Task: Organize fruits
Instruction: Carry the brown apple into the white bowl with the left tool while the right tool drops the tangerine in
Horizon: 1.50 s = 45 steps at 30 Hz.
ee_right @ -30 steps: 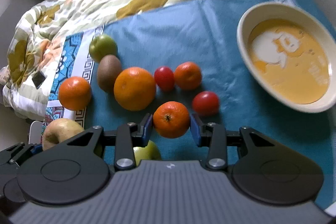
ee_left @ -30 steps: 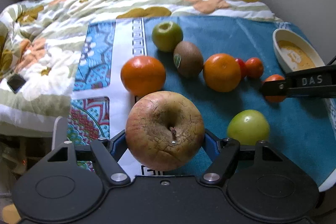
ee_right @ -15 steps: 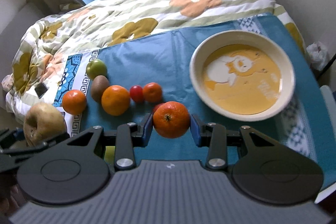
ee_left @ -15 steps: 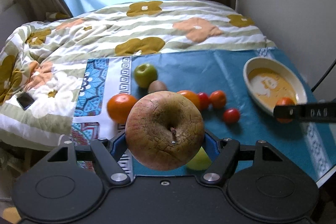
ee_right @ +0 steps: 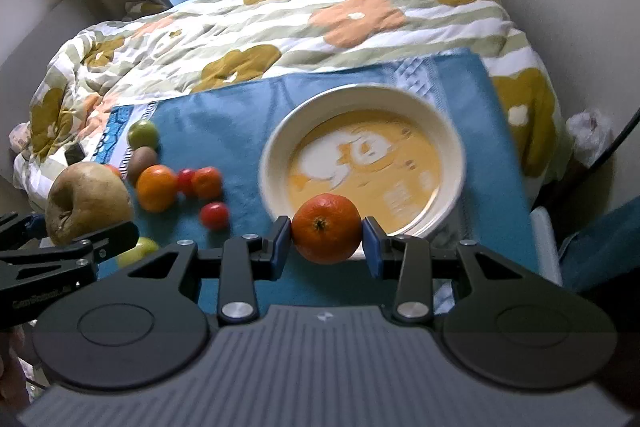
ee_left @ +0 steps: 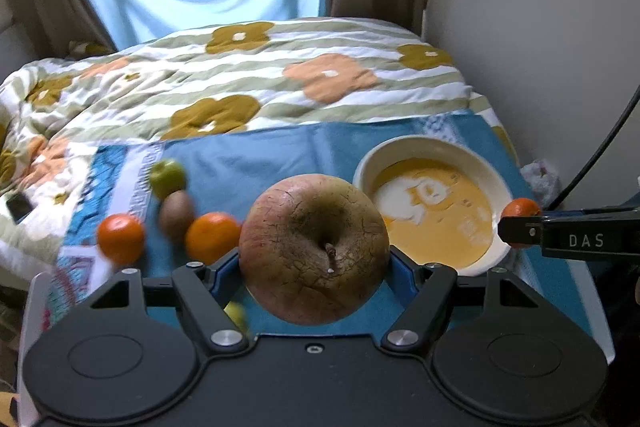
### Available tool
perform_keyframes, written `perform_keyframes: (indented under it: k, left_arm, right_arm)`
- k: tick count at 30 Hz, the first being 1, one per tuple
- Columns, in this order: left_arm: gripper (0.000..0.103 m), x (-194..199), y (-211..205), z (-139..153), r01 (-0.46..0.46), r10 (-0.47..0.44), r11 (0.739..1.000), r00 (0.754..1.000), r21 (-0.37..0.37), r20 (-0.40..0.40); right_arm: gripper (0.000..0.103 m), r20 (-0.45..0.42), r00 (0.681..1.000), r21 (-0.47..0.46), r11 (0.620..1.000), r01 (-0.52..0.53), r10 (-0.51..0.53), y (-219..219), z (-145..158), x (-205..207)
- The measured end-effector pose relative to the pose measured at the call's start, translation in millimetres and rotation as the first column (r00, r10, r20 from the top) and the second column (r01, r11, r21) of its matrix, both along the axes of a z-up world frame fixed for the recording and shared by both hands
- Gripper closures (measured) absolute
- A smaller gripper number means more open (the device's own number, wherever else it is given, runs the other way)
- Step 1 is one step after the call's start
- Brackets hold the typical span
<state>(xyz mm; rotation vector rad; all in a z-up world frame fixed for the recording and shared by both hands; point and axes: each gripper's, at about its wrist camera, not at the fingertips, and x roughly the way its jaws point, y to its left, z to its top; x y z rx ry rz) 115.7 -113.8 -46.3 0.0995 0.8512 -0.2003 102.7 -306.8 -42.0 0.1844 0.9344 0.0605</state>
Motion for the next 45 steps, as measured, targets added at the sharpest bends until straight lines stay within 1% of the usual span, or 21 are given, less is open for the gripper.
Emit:
perform_keyframes:
  k: [6, 10, 16, 21, 28, 30, 33, 34, 35, 36, 37, 45]
  left_arm:
    - [0.026, 32.0, -45.9, -14.6, 0.030, -0.030, 1.000, 1.000, 0.006, 0.005]
    - [0.026, 58.3, -71.4, -27.5, 0.053, -0.053, 0.998, 0.999, 0.019, -0.003]
    - [0.026, 96.1, -104.5, -51.4, 0.090, -0.089, 0.994, 0.996, 0.058, -0.020]
    - [0.026, 119.7, -122.1, -74.9, 0.131, -0.127, 0.986, 0.991, 0.101, -0.045]
    - [0.026, 132.8, -132.0, -95.6, 0.168, -0.160, 0.976, 0.985, 0.142, -0.062]
    - [0.026, 133.2, -134.1, -97.7, 0.177, -0.170, 0.973, 0.984, 0.149, -0.058]
    - [0.024, 132.8, -139.2, -99.4, 0.193, -0.186, 0.965, 0.981, 0.180, -0.051]
    - [0.018, 131.5, -138.7, -97.8, 0.191, -0.186, 0.965, 0.981, 0.182, -0.044]
    - [0.013, 128.6, -136.7, -93.6, 0.190, -0.190, 0.965, 0.982, 0.181, -0.020]
    - [0.003, 126.1, -134.6, -88.9, 0.189, -0.192, 0.966, 0.981, 0.179, 0.003]
    - [0.001, 123.5, -132.3, -84.1, 0.183, -0.190, 0.967, 0.981, 0.176, 0.024]
    - [0.002, 115.2, -118.0, -70.3, 0.166, -0.173, 0.974, 0.984, 0.156, 0.030]
  right_arm:
    - [0.050, 0.015, 1.000, -0.025, 0.999, -0.021, 0.021, -41.6, -5.7, 26.1]
    - [0.050, 0.017, 1.000, -0.026, 1.000, -0.013, 0.013, -64.4, -14.8, 46.2]
    - [0.050, 0.004, 1.000, -0.021, 1.000, 0.000, 0.000, -86.3, -31.3, 73.3]
    - [0.050, -0.007, 1.000, -0.005, 1.000, 0.018, -0.019, -96.6, -42.7, 89.0]
    - [0.050, -0.018, 1.000, 0.006, 1.000, 0.025, -0.025, -102.5, -52.6, 102.9]
    - [0.050, -0.021, 0.999, 0.006, 1.000, 0.026, -0.026, -103.7, -54.4, 104.7]
    - [0.050, -0.020, 0.999, 0.003, 1.000, 0.028, -0.028, -105.3, -55.4, 106.1]
    - [0.050, -0.020, 0.999, 0.002, 1.000, 0.028, -0.028, -105.5, -54.9, 106.2]
    - [0.050, -0.019, 0.999, 0.001, 1.000, 0.029, -0.029, -105.8, -54.2, 106.0]
    - [0.050, -0.017, 0.999, 0.000, 1.000, 0.032, -0.032, -106.6, -53.4, 105.6]
    - [0.050, -0.015, 0.999, -0.002, 0.999, 0.033, -0.033, -106.3, -52.3, 104.2]
    - [0.050, -0.018, 1.000, 0.002, 1.000, 0.021, -0.021, -105.8, -51.0, 105.5]
